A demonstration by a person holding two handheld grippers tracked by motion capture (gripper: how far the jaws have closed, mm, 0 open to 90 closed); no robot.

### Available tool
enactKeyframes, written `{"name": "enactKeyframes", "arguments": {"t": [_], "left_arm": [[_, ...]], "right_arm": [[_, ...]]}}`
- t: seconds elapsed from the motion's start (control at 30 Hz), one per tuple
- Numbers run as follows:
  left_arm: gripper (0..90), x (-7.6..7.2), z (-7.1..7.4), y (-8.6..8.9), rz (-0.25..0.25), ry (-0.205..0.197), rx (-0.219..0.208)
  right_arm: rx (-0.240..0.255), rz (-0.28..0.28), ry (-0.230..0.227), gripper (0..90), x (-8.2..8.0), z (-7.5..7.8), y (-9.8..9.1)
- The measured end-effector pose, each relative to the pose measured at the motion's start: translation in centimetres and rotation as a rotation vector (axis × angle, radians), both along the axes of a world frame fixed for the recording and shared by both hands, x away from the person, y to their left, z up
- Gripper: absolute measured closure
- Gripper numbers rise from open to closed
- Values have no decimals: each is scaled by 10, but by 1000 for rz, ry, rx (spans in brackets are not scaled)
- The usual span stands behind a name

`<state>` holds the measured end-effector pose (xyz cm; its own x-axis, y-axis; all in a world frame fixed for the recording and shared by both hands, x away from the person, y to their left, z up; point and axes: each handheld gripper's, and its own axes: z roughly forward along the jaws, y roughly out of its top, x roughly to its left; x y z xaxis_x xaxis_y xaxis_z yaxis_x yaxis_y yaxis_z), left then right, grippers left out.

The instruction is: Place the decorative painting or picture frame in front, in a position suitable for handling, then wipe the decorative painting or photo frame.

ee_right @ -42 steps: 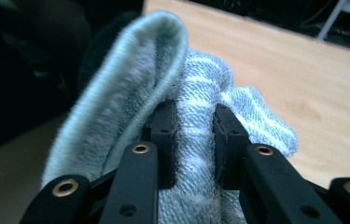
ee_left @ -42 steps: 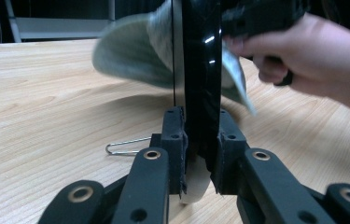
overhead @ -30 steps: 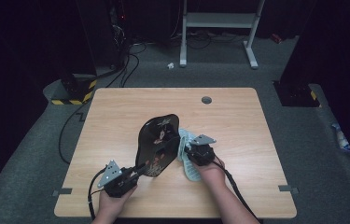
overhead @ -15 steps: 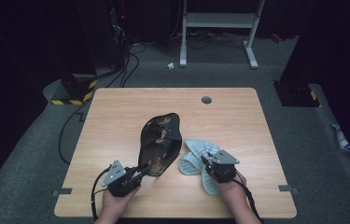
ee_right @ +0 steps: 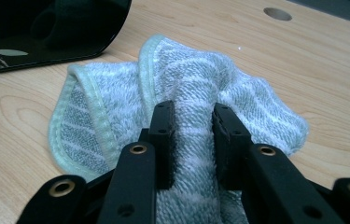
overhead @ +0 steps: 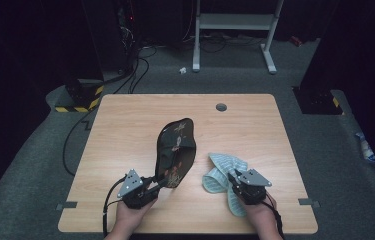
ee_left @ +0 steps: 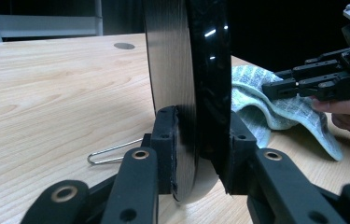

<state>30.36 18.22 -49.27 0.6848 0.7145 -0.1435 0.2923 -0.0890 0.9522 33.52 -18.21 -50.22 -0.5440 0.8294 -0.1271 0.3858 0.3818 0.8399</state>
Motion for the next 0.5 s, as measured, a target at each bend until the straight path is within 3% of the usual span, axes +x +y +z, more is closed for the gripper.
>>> {"name": "enactKeyframes", "arguments": {"t": [0.27,0.5], "left_arm": [[662,1,0,-6,-8,6,17],[529,-3,2,-3,-19,11,39]], "right_arm": [[5,-2,6,698,-2,-1,2],[9,3,11,688,-2,-2,1]]}}
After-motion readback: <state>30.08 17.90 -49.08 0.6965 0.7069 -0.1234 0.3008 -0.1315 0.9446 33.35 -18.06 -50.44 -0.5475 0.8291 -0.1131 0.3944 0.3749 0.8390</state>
